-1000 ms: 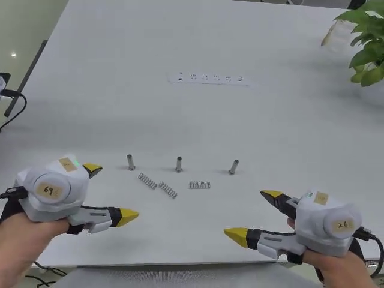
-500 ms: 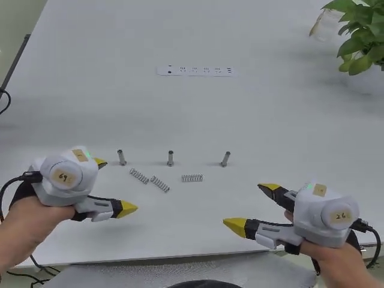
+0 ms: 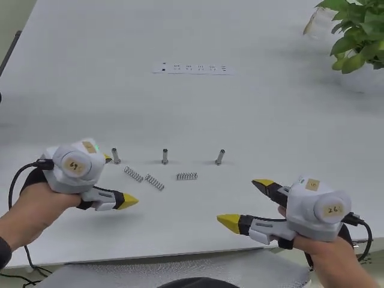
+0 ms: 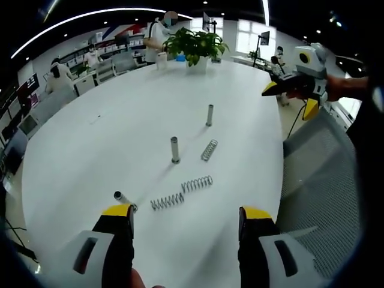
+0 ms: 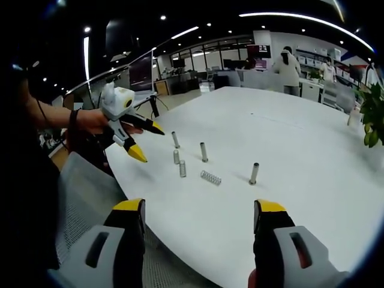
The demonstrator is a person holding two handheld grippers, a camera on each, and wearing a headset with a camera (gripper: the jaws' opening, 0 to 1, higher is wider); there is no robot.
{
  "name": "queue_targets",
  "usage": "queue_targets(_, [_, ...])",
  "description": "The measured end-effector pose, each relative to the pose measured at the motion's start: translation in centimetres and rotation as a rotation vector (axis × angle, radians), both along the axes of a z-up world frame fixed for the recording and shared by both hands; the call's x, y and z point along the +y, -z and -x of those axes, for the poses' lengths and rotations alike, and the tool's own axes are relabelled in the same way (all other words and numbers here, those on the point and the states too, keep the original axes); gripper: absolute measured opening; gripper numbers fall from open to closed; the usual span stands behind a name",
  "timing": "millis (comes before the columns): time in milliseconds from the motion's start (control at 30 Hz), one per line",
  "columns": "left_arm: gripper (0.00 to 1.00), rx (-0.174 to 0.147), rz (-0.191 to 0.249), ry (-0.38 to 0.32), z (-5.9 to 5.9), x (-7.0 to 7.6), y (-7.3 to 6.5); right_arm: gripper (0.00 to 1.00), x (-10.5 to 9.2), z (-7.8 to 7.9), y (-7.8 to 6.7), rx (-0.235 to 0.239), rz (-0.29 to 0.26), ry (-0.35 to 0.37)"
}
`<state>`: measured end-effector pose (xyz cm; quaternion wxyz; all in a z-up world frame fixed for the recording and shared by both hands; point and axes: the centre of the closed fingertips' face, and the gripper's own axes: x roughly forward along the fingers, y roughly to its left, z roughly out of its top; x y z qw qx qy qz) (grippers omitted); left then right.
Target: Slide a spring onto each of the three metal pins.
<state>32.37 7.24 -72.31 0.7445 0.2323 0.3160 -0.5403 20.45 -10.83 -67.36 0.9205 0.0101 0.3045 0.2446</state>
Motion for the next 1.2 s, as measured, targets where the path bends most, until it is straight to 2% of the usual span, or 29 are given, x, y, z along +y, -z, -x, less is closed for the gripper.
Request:
queue_targets(167, [0.66, 0.036, 0.014, -0.01, -0.7, -0.8, 0.8, 0.72, -0.1, 0.0, 0.1, 0.004, -0.003, 0.007])
queue_targets(267, [0.65, 0.044, 0.013, 0.0, -0.9, -1.5, 1.2, 0.72, -0.1, 0.1, 0.0, 0.005, -0.004, 0.009])
queue_targets(667, [0.6, 0.064, -0.046, 0.084, -1.2, -2.8, 3.7, 0.7, -0.9, 0.3, -0.2, -0.001, -0.005, 0.035])
queue_targets(767, [0.59, 0.08, -0.052, 0.09, -1.4, -3.1, 4.3, 0.69, -1.0, 0.3, -0.2, 0.0, -0.014, 0.049])
queue_targets(1000, [0.55, 0.094, -0.098, 0.109, -1.4, -2.6, 5.4, 0.69, -0.8, 0.0, -0.1, 0.005, -0.02, 0.049])
queue_targets(1100, [0.53, 0.091, -0.106, 0.117, -1.2, -2.4, 5.4, 0.68, -0.6, -0.1, 0.0, 0.007, -0.018, 0.042])
queue_targets(1200, [0.48, 0.098, -0.107, 0.131, -0.9, -2.0, 5.4, 0.68, -0.4, -0.4, -0.1, 0.004, -0.029, 0.043])
